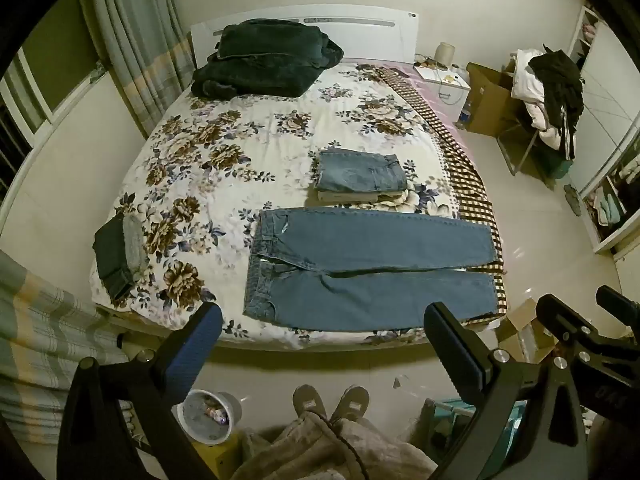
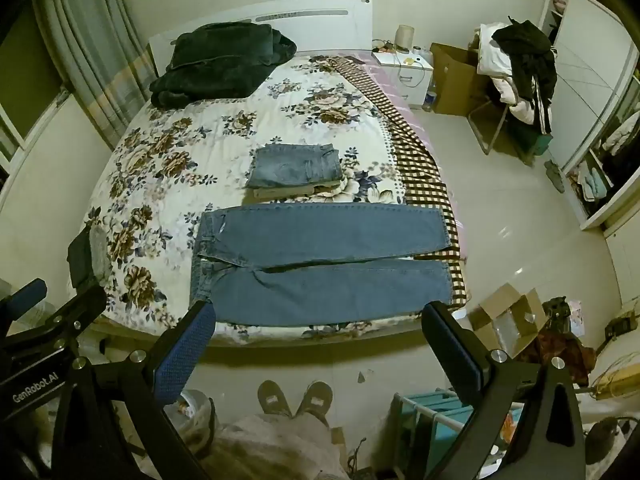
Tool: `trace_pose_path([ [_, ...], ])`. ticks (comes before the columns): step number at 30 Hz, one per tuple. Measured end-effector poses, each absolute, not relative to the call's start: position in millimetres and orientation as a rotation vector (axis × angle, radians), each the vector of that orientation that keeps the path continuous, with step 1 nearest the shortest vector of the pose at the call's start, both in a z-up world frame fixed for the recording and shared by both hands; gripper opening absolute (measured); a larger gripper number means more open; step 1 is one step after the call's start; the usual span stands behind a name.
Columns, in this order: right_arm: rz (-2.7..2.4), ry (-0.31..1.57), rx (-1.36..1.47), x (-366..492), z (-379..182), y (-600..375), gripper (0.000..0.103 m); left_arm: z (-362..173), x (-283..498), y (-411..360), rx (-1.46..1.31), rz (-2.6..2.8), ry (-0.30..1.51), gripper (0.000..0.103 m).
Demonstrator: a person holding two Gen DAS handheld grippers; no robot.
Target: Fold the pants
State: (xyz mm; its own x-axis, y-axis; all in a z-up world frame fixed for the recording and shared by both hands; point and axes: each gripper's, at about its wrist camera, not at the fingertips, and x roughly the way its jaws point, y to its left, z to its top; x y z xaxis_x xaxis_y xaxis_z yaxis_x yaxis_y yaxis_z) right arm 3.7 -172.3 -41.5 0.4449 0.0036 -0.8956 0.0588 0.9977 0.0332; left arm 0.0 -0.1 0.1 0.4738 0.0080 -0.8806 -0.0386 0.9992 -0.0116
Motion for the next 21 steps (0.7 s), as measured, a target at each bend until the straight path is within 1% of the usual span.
trace_pose_path([
  [21,-0.025,1.103,0.073,2.5,-36.3,-173.1,0.103,0.7,-1.1,-1.2,-0.028,0.032,1.074,0.103],
])
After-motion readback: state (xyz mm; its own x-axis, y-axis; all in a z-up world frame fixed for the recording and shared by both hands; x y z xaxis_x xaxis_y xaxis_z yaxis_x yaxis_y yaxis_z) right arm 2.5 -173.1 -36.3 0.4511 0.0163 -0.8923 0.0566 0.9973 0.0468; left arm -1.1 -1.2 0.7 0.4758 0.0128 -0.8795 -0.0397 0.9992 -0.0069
